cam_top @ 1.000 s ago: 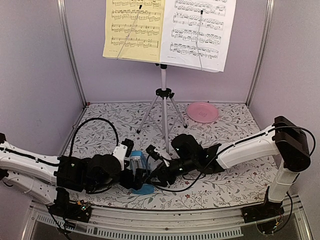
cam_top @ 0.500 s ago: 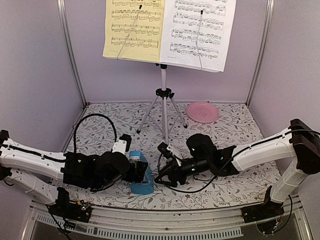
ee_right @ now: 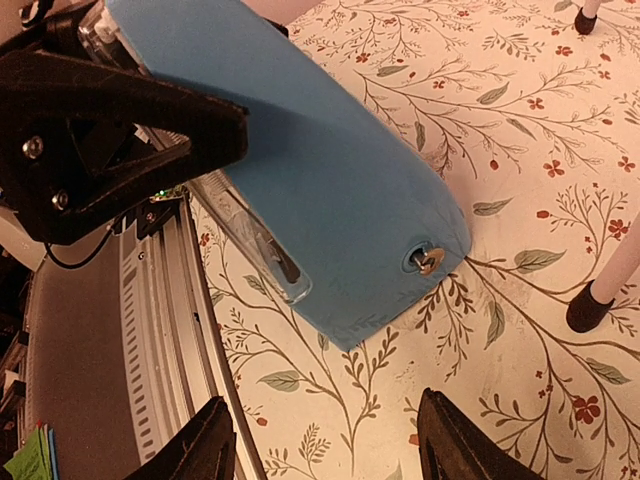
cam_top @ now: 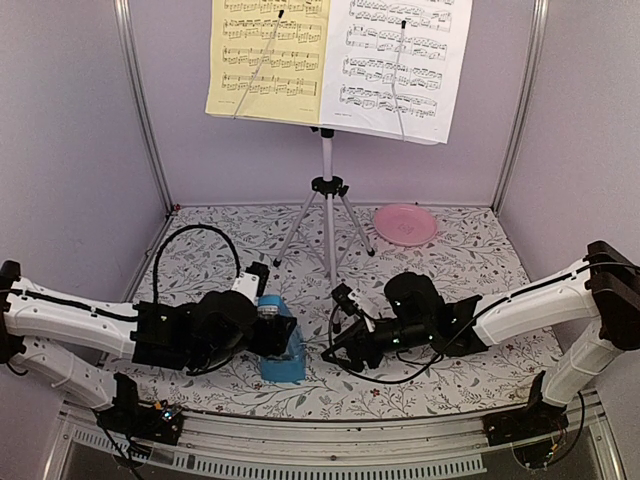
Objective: Set up the instrument practice props
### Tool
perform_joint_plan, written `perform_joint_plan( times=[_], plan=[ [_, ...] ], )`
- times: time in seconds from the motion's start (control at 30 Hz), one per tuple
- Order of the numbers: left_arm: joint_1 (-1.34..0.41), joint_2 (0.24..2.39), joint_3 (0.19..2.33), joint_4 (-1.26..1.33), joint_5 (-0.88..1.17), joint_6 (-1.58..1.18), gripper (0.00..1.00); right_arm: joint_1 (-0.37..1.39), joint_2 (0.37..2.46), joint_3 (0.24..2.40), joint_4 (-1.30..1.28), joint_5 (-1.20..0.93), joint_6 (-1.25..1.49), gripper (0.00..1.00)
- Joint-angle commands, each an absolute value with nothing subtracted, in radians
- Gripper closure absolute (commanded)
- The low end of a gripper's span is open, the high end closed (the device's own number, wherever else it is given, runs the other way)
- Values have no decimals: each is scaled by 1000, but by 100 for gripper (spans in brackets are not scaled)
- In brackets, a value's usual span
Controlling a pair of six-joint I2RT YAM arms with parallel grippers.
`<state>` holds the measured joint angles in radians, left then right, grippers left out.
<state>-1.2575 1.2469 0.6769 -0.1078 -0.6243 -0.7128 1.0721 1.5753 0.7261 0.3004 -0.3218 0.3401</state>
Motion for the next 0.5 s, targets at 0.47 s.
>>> perform_joint_plan(
  times=[0.47],
  plan=[
    [-1142,1026,514,-4,-331,-430,13,1061,1553,725,331,-318,322,36]
  ],
)
